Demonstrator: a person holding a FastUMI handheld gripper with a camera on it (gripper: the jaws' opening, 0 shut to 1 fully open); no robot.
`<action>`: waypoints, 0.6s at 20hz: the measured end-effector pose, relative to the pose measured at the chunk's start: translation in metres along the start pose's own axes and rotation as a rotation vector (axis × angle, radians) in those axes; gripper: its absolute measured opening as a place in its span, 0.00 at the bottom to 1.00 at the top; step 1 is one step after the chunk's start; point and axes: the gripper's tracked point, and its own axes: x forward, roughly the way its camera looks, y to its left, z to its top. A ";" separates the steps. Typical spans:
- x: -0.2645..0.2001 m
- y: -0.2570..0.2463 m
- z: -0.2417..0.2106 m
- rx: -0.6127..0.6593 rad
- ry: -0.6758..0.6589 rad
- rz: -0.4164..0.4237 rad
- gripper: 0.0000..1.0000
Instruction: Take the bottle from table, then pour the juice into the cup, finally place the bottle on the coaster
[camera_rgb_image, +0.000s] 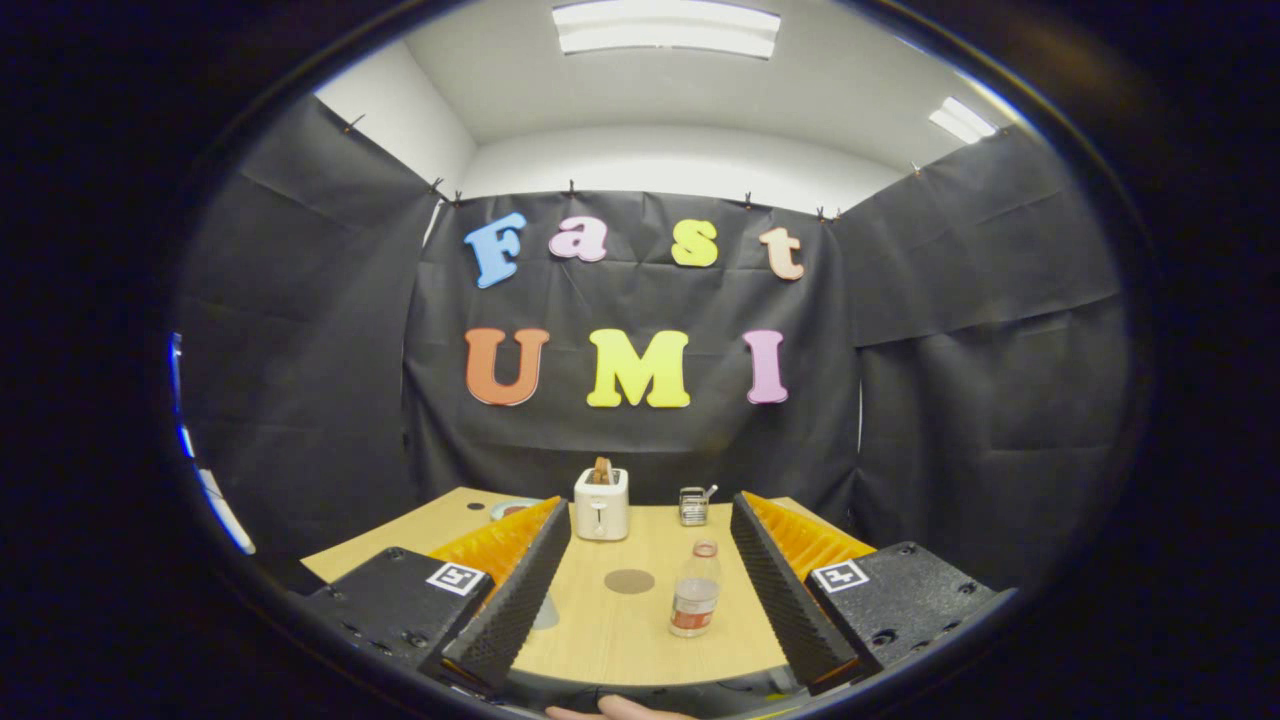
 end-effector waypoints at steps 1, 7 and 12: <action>0.000 -0.001 -0.002 0.002 0.002 0.001 1.00; 0.021 -0.020 -0.026 -0.005 0.021 -0.016 1.00; 0.046 -0.042 -0.064 -0.001 0.068 -0.040 1.00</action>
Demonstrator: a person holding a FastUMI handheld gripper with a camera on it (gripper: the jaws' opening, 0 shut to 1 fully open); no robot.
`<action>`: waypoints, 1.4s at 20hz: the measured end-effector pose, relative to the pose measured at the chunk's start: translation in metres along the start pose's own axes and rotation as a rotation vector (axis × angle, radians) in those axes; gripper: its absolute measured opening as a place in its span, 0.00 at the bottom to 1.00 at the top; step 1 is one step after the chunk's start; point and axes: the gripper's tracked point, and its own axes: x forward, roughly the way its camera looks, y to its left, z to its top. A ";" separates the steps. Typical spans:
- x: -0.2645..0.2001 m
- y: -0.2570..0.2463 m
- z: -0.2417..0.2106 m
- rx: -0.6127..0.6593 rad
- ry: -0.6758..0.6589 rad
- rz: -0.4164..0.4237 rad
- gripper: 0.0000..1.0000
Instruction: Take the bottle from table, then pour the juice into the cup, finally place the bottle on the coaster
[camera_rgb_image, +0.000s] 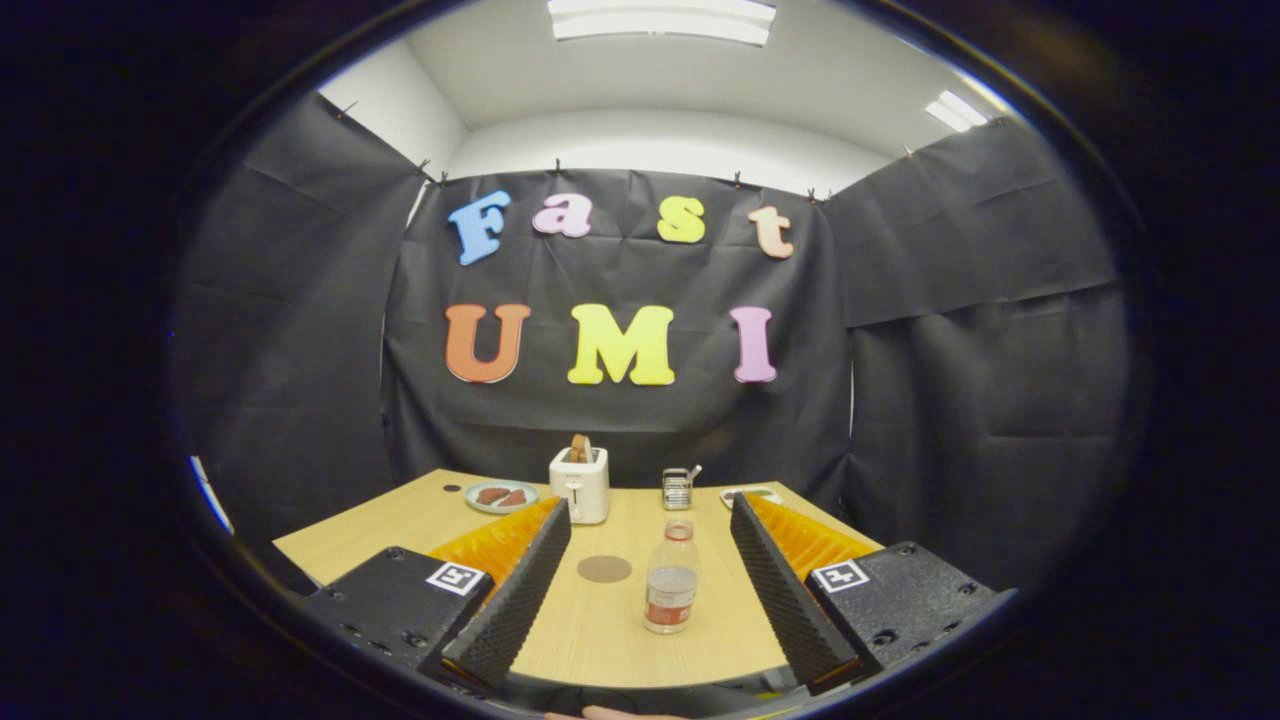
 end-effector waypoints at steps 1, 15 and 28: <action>0.007 -0.004 -0.007 0.003 0.010 -0.004 1.00; 0.099 -0.024 -0.112 -0.011 0.032 -0.035 1.00; 0.177 -0.029 -0.193 0.042 0.101 0.010 1.00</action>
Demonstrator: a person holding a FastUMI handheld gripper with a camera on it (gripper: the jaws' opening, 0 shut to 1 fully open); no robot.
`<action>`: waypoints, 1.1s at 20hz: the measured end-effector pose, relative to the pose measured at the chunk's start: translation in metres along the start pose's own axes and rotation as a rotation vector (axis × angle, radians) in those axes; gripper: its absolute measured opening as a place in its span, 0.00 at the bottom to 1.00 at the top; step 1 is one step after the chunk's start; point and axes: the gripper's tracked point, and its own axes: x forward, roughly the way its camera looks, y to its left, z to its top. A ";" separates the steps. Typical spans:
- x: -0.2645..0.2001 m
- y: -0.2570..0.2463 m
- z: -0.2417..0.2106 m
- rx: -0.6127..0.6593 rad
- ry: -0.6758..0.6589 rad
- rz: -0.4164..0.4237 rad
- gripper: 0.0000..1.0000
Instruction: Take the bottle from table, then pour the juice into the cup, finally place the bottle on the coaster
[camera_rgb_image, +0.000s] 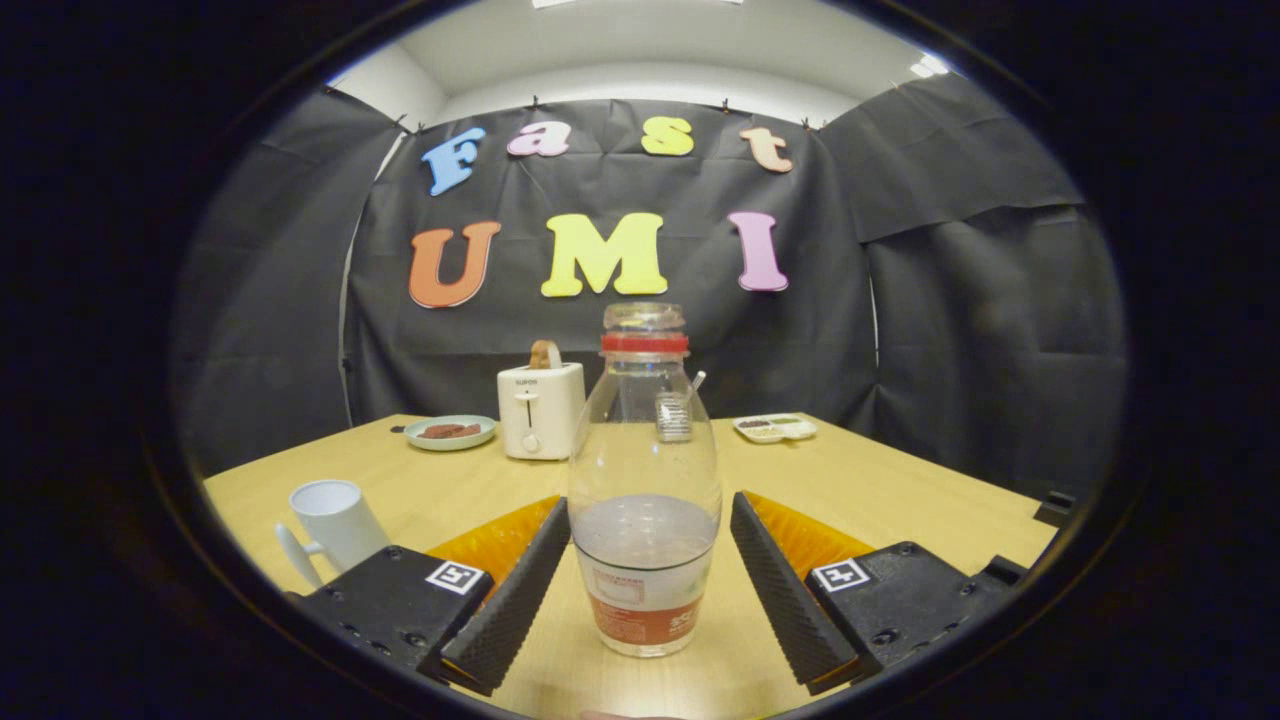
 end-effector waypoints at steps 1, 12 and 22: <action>0.005 -0.003 -0.004 0.000 0.008 -0.006 1.00; 0.008 -0.009 -0.001 -0.006 0.043 -0.004 0.80; -0.038 -0.020 0.061 -0.065 0.037 0.006 0.80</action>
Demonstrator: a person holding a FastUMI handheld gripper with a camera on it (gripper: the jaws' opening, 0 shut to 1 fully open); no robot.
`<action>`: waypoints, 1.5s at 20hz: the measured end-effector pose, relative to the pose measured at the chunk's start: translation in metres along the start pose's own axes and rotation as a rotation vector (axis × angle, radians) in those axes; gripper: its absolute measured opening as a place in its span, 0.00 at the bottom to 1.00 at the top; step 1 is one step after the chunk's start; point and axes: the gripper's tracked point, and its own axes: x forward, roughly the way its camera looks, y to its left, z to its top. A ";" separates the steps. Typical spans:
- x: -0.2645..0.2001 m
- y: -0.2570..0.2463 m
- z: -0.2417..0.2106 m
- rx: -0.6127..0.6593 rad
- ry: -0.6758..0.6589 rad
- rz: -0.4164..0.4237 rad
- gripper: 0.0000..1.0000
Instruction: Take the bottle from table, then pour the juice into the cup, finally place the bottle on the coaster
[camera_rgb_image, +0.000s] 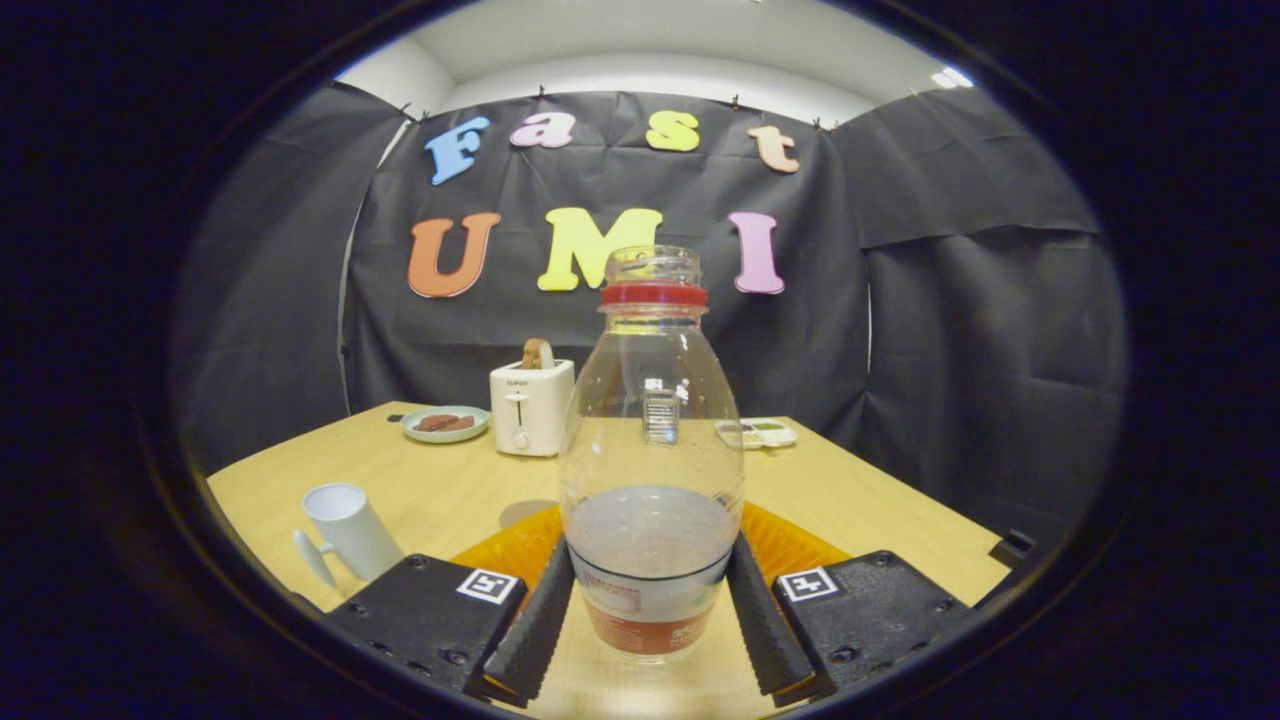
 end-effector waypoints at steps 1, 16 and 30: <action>-0.003 0.000 0.009 -0.014 -0.004 0.017 0.80; -0.022 0.003 0.083 -0.501 -0.062 0.043 0.80; -0.002 0.031 0.068 -0.839 -0.044 -0.077 0.80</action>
